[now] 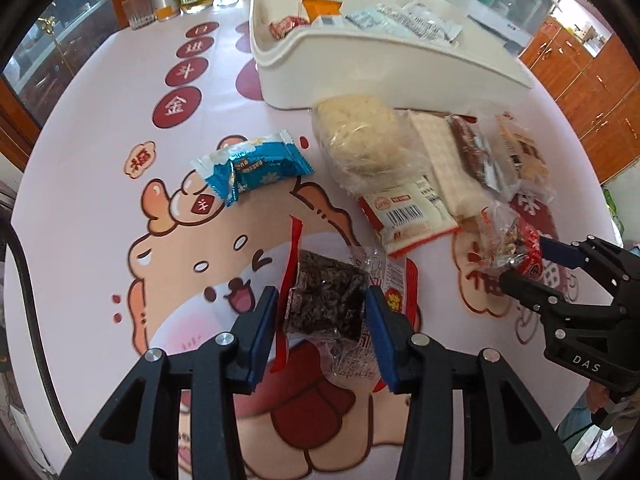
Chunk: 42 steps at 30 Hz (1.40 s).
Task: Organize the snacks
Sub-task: 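Grasp the dark brown bag with the left tool while the right grasps the red-wrapped bread, then carry both snacks over the white tray and open both tools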
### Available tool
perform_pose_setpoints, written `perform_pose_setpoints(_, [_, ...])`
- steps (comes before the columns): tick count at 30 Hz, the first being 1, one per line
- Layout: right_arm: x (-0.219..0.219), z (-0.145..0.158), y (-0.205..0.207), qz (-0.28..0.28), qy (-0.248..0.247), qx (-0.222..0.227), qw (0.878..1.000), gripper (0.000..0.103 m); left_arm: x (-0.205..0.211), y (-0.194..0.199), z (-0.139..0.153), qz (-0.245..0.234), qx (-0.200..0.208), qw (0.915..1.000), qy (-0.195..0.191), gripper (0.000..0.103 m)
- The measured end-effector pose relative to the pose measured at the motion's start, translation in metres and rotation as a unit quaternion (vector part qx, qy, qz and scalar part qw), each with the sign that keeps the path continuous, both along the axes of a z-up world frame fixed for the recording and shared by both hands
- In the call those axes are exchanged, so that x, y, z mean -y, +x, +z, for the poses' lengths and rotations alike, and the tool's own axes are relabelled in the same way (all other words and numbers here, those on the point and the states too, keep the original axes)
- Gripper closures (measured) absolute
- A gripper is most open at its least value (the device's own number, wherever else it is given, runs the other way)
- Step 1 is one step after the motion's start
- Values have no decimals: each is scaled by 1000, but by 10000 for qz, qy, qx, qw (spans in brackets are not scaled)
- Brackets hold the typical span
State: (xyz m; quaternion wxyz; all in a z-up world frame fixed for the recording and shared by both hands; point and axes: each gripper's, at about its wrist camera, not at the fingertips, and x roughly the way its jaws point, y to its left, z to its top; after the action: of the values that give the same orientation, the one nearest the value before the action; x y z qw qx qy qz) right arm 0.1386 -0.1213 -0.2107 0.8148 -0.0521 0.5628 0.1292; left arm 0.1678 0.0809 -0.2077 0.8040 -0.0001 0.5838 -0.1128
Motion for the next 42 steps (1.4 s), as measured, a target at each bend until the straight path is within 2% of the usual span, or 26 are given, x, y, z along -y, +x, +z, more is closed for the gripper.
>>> perform_pose_setpoints(4, [0, 14, -12, 70, 185, 39, 9998, 47, -2, -11, 25, -7, 160, 9999, -63, 61])
perform_pose_setpoints(10, [5, 43, -21, 45, 464, 222, 9987, 47, 6, -9, 79, -15, 648, 9979, -56, 61])
perform_pose_setpoints(14, [10, 73, -18, -35, 682, 489, 9965, 47, 14, -4, 117, -90, 1012, 9948, 73, 61])
perform_pose_setpoints(19, [18, 116, -15, -67, 853, 949, 9918, 47, 26, 1, 149, -216, 1322, 9907, 245, 60])
perform_pose_setpoints(27, [36, 168, -8, -210, 755, 1523, 9852, 47, 37, 15, 195, -322, 1777, 9815, 643, 60])
perform_pose_setpoints(34, [53, 220, 15, -501, 443, 2118, 9750, 47, 41, 43, 252, -306, 2383, 9662, 936, 60])
perform_pose_setpoints(42, [43, 282, 50, -546, 138, 2741, 9600, 47, 50, 79, 300, -257, 2822, 9539, 985, 60])
